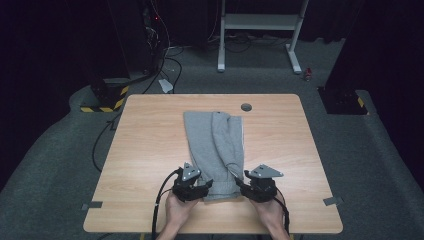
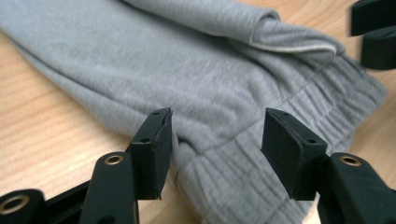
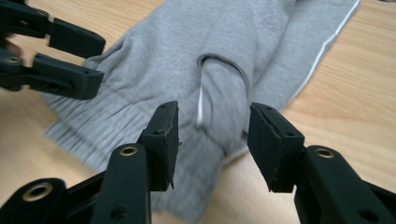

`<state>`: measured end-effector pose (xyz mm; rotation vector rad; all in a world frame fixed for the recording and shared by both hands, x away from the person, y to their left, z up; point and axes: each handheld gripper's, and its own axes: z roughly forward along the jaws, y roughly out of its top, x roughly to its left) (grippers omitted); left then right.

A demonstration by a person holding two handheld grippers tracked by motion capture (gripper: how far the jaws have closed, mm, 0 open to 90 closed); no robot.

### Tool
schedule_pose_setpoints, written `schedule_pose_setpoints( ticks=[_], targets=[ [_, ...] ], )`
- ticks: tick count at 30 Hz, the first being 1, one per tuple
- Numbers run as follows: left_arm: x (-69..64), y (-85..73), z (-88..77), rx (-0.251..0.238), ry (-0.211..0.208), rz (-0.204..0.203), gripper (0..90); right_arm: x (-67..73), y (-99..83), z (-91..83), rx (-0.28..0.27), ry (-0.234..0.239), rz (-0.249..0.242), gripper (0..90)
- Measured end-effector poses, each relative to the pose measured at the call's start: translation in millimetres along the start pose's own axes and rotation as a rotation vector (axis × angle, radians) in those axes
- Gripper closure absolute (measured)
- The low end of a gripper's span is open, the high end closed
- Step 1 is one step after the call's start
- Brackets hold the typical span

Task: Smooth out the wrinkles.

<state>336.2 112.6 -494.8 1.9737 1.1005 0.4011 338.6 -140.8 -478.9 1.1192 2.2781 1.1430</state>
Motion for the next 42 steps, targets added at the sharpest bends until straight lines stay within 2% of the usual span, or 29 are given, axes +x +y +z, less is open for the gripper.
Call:
schedule_pose_setpoints(
  ticks=[3,4,5,8,10,12,15,18,21,23,24,26,28,31,33,34,36,37,38,39,42],
  targets=[
    [0.3,3.1,6.6,0.022,0.026,0.018,45.7,2.9,5.5,16.7,0.037,-0.039,-0.034,56.2],
    [1.5,3.2,9.8,0.038,0.038,0.028,46.9,2.0,5.5,22.2,0.058,-0.048,-0.045,61.4],
    [2.1,2.5,12.4,0.052,0.048,0.035,50.0,0.2,4.2,26.8,0.081,-0.046,-0.046,71.0],
    [4.1,-1.8,16.1,0.081,0.064,0.059,53.9,-4.6,-1.7,26.5,0.088,-0.040,-0.042,79.4],
    [2.7,-6.4,16.7,0.084,0.048,0.061,54.3,-6.9,-7.7,23.4,0.100,-0.021,-0.030,80.2],
    [-1.2,-11.1,13.5,0.077,0.048,0.087,54.2,-7.3,-15.8,20.8,0.111,-0.005,-0.022,80.3],
    [-6.1,-19.1,7.9,0.064,0.028,0.087,53.1,-6.2,-29.7,15.2,0.112,0.027,-0.006,79.6],
    [-5.2,-18.7,3.6,0.081,-0.005,0.045,48.8,-4.3,-34.2,8.4,0.109,0.037,0.000,73.5],
    [-2.2,-11.7,-0.1,0.050,0.006,0.053,45.5,-3.2,-26.2,0.8,0.078,0.018,-0.005,62.4],
    [0.9,-5.2,1.2,0.034,0.015,0.038,44.3,-2.5,-15.3,-1.8,0.042,0.007,-0.011,58.7],
    [2.5,-1.6,3.2,0.030,0.023,0.044,44.1,-1.7,-9.1,-1.1,0.030,0.000,-0.015,57.0],
    [6.2,6.7,13.2,0.045,0.043,0.050,44.1,-0.4,3.8,4.7,0.019,-0.008,-0.032,54.7],
    [8.6,10.9,20.8,0.049,0.051,0.057,43.5,3.7,18.1,17.7,0.027,-0.027,-0.071,53.3],
    [12.7,14.3,31.6,0.078,0.065,0.057,43.7,6.2,28.5,39.0,0.065,-0.063,-0.098,51.3],
    [15.5,13.6,37.3,0.098,0.083,0.057,43.6,6.3,32.0,51.3,0.100,-0.084,-0.097,51.4],
    [16.7,12.6,39.7,0.107,0.087,0.051,43.5,5.3,32.7,57.0,0.110,-0.087,-0.097,53.5],
    [18.9,10.5,42.9,0.124,0.092,0.047,43.3,1.7,31.9,65.3,0.144,-0.092,-0.089,66.8],
    [19.5,9.6,42.8,0.119,0.091,0.047,43.2,-1.3,31.1,66.4,0.149,-0.086,-0.095,76.6],
    [19.2,8.5,42.6,0.115,0.092,0.048,43.2,-4.5,30.1,65.2,0.149,-0.083,-0.099,81.7],
    [19.1,7.9,42.6,0.111,0.094,0.051,43.3,-8.4,28.9,60.9,0.140,-0.084,-0.094,85.4],
    [19.4,7.6,42.8,0.111,0.093,0.051,43.3,-19.9,26.5,45.2,0.098,-0.100,-0.069,86.2]
  ],
)
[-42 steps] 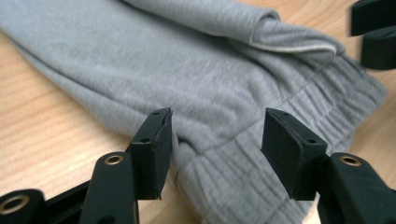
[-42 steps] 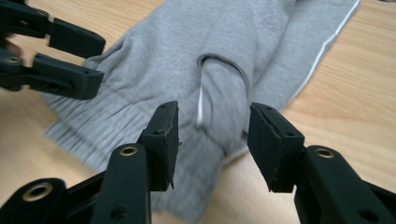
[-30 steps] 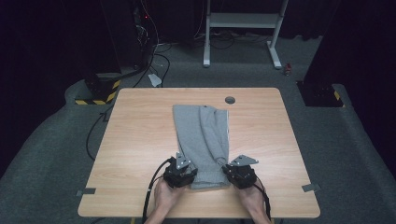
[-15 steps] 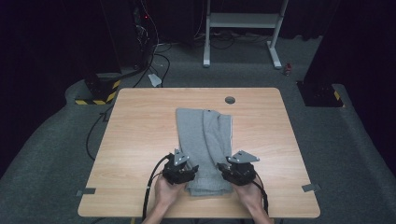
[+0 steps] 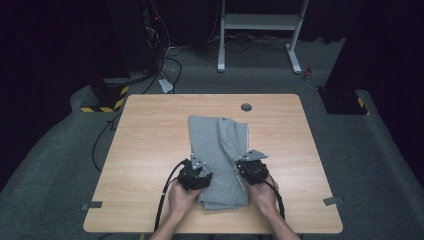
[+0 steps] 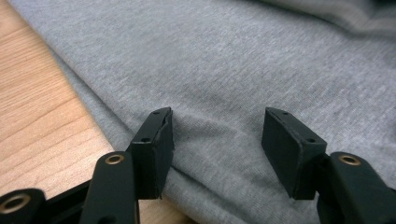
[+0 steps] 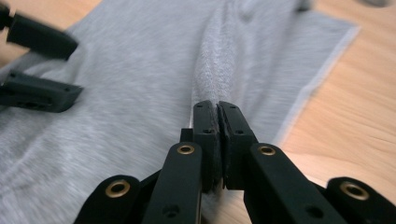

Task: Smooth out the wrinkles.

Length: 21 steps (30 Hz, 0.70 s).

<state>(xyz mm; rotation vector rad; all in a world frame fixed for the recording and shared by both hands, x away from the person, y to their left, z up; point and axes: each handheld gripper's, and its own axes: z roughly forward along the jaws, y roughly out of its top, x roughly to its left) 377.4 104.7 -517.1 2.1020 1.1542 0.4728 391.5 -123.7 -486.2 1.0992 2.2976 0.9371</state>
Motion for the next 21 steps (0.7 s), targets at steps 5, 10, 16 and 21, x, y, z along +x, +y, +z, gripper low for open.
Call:
schedule_pose_setpoints(
  ticks=[5,10,16,21],
  targets=[
    [0.0,-1.4,-0.5,-0.005,0.002,0.003,43.2,-25.4,-18.5,-7.7,0.022,-0.022,0.076,85.9],
    [-0.6,-1.9,-1.2,-0.004,-0.009,0.001,44.9,-33.1,-35.6,-0.2,0.086,-0.027,0.101,82.5],
    [-7.2,-10.8,-12.9,0.011,-0.045,0.014,48.0,-26.5,-39.4,-10.0,0.101,-0.015,0.060,74.2],
    [-3.4,-0.2,-14.7,-0.030,-0.044,-0.003,46.0,-20.0,-27.0,-23.0,0.003,-0.028,0.039,66.0]
  ],
)
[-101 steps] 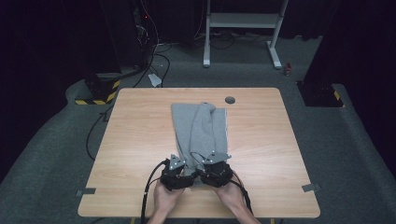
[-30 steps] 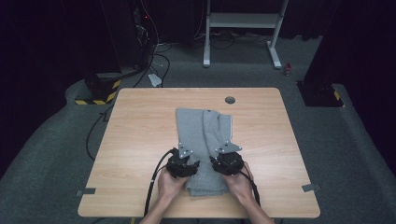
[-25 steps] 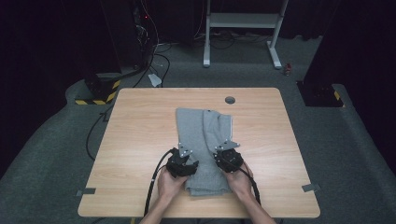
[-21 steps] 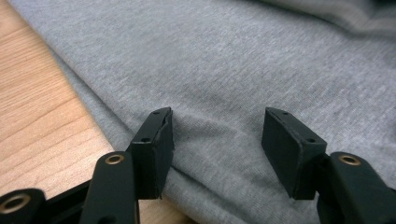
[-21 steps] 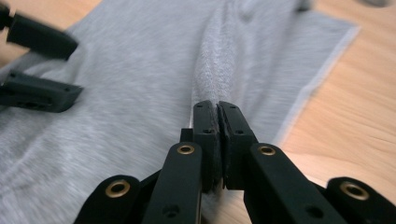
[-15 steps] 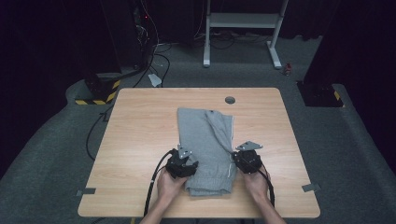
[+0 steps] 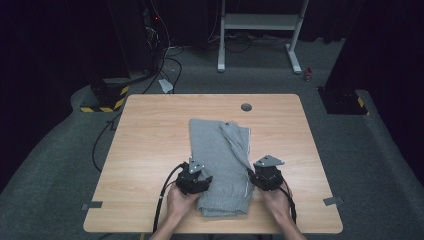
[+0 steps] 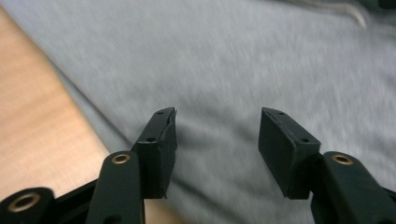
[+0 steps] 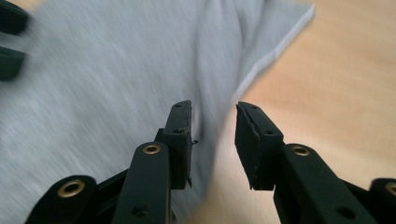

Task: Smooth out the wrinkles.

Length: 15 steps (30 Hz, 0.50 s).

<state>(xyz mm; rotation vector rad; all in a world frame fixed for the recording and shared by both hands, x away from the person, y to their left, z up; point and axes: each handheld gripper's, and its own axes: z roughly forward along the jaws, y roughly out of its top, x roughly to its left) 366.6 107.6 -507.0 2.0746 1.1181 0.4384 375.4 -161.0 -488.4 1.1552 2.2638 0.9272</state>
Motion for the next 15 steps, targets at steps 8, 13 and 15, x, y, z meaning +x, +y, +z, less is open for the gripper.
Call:
schedule_pose_setpoints(
  ticks=[8,13,15],
  targets=[
    [15.0,20.6,23.5,0.022,0.059,-0.008,43.3,21.3,40.2,32.8,0.013,-0.065,-0.126,62.1],
    [18.3,16.4,30.6,0.038,0.056,-0.008,41.8,17.0,45.7,59.9,0.094,-0.108,-0.113,68.7],
    [17.6,16.0,30.3,0.039,0.060,0.007,41.8,11.5,46.1,62.8,0.107,-0.103,-0.106,81.2]
  ],
)
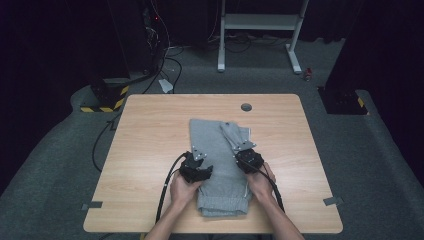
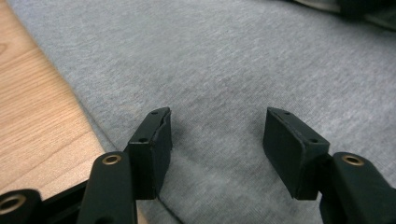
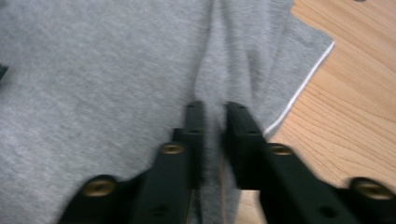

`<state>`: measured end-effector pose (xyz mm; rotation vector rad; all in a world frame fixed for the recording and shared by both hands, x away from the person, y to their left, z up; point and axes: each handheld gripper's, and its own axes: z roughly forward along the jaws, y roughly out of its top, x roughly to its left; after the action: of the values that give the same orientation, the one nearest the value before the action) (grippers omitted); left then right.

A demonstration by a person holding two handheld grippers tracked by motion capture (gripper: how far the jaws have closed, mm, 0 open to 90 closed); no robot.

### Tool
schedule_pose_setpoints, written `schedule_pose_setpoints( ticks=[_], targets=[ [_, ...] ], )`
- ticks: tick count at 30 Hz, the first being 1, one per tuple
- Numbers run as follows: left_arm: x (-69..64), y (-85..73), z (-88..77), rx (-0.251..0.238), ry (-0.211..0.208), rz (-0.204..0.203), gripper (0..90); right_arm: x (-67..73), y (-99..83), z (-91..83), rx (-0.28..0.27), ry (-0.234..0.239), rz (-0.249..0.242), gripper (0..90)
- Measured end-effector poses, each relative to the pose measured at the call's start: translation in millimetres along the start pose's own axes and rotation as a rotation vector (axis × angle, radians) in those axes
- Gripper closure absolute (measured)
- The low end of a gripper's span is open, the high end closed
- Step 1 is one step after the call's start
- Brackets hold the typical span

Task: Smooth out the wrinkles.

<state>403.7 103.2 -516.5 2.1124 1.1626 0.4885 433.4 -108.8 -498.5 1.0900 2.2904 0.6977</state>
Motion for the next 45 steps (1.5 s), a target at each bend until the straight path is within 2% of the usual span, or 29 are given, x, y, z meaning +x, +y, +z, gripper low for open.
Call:
schedule_pose_setpoints(
  ticks=[2,6,7,9,10,11,12,13,15,17,20,23,25,27,30,32,33,36,38,40,42,44,45],
  targets=[
    [0.6,-1.5,-0.3,-0.007,-0.005,-0.006,41.8,-8.3,-0.6,-3.4,-0.013,0.010,0.024,85.1],
    [0.2,-7.2,-0.5,-0.047,-0.002,-0.011,42.2,-26.9,-6.2,-15.7,-0.051,0.014,0.080,86.3],
    [-0.1,-8.0,-0.7,-0.051,-0.003,-0.014,42.5,-34.8,-9.5,-17.9,-0.057,0.022,0.113,86.2],
    [-0.1,-8.5,-0.7,-0.055,-0.005,-0.016,42.9,-46.0,-17.6,-14.6,-0.035,0.043,0.174,85.5],
    [0.0,-8.3,-0.6,-0.055,-0.006,-0.015,43.0,-48.1,-21.6,-10.8,-0.011,0.042,0.178,84.3],
    [-0.1,-7.7,-0.5,-0.053,-0.005,-0.014,43.1,-48.3,-24.1,-7.8,0.011,0.038,0.171,82.3],
    [-0.4,-6.7,-0.4,-0.047,-0.005,-0.013,43.2,-47.0,-26.8,-5.1,0.032,0.011,0.152,78.6],
    [-0.4,-4.5,-0.6,-0.031,-0.007,-0.007,43.4,-45.8,-29.1,-5.7,0.031,-0.010,0.138,73.5],
    [-0.9,1.0,-0.5,-0.016,-0.007,0.004,43.9,-43.9,-30.4,-12.1,0.005,-0.020,0.154,70.5],
    [-2.6,4.6,-0.5,-0.034,0.007,0.025,44.4,-39.2,-28.3,-19.8,-0.037,-0.031,0.121,70.6],
    [-1.6,9.0,4.0,-0.013,0.009,0.032,44.5,-31.6,-25.1,-25.7,-0.082,-0.002,0.100,71.0],
    [0.8,8.2,7.1,-0.007,-0.004,0.015,45.5,-25.8,-25.5,-17.9,-0.050,0.025,0.083,71.2],
    [2.5,5.0,5.5,-0.013,-0.020,0.001,47.0,-27.4,-30.3,-10.0,-0.016,0.040,0.102,72.5],
    [1.9,0.6,2.4,-0.019,-0.028,-0.006,48.4,-32.1,-36.1,-9.1,-0.015,0.066,0.135,77.2],
    [-4.0,-7.5,-8.4,-0.003,-0.055,0.018,49.8,-31.4,-43.0,-15.4,-0.008,0.107,0.123,82.3],
    [-6.7,-7.9,-12.8,0.013,-0.068,0.019,51.2,-28.7,-44.4,-20.7,-0.006,0.117,0.093,82.8],
    [-6.8,-7.2,-14.7,0.004,-0.065,0.029,51.7,-27.6,-43.9,-22.9,-0.011,0.120,0.089,82.6],
    [-3.9,-1.3,-16.0,-0.041,-0.045,0.011,50.7,-27.4,-36.9,-28.9,-0.054,0.112,0.099,77.0],
    [-0.4,4.2,-13.2,-0.052,-0.026,0.005,47.9,-28.8,-27.0,-26.7,-0.071,0.087,0.103,71.6],
    [3.3,9.3,-8.7,-0.040,-0.012,-0.002,46.0,-30.6,-17.7,-19.9,-0.066,0.052,0.119,65.4],
    [6.3,12.1,-6.2,-0.036,-0.011,-0.009,44.5,-34.8,-10.4,-11.0,-0.052,0.032,0.155,60.7],
    [9.3,14.5,-4.2,-0.046,-0.010,-0.023,44.2,-37.3,-6.4,-0.7,-0.026,0.031,0.173,59.4],
    [11.4,16.0,-3.2,-0.039,-0.009,-0.023,44.1,-38.4,-5.5,4.3,-0.007,0.033,0.168,63.1]
  ],
)
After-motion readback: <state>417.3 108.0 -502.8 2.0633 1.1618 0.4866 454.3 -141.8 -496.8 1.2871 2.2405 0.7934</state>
